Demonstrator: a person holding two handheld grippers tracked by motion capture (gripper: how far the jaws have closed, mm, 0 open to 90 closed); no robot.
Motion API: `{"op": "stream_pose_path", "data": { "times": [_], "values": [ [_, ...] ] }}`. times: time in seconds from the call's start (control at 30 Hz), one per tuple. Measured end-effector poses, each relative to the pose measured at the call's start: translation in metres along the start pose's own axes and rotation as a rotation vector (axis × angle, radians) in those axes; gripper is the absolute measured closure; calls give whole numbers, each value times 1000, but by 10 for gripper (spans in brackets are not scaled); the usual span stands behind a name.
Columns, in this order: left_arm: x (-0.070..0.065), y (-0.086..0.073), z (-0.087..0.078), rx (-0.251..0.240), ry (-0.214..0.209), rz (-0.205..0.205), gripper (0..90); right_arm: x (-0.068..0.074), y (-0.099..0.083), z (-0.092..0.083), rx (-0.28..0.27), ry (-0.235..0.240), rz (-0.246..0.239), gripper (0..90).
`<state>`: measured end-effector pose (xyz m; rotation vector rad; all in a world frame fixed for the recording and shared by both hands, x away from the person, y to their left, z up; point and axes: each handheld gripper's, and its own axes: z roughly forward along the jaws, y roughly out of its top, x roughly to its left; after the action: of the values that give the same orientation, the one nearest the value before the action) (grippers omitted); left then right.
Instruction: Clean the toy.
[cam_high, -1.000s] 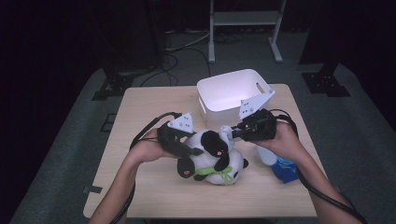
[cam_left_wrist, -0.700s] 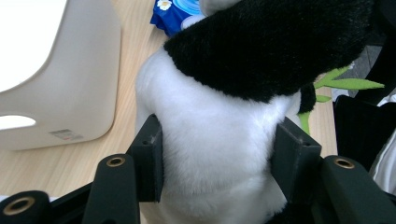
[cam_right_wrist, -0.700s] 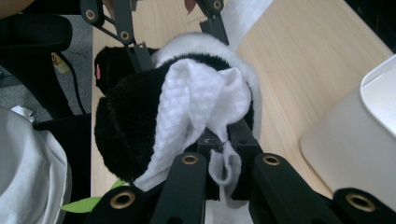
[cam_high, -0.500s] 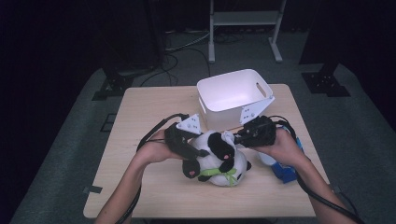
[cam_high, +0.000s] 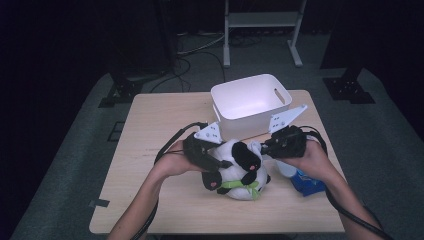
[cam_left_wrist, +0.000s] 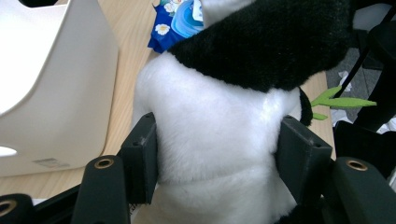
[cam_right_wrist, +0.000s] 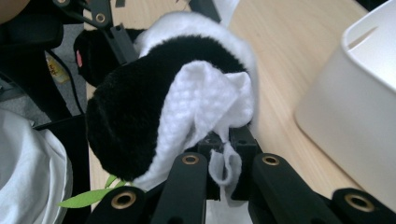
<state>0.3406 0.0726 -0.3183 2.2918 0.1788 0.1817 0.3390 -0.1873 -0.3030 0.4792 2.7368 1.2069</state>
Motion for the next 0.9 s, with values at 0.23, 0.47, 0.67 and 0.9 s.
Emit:
{"op": "stream_pose_path", "data": {
  "times": [0.23,0.47,0.67,0.9],
  "values": [
    [-2,10,3,14,-4,20,381,-1,16,-25,-35,-29,-24,861],
    [-5,18,7,18,-8,41,380,10,37,-15,-15,-11,-82,859],
    [-5,19,10,23,-7,38,363,12,38,0,25,16,-83,860],
    [-5,18,10,-33,-19,-6,297,9,24,1,32,11,-61,862]
  ]
}}
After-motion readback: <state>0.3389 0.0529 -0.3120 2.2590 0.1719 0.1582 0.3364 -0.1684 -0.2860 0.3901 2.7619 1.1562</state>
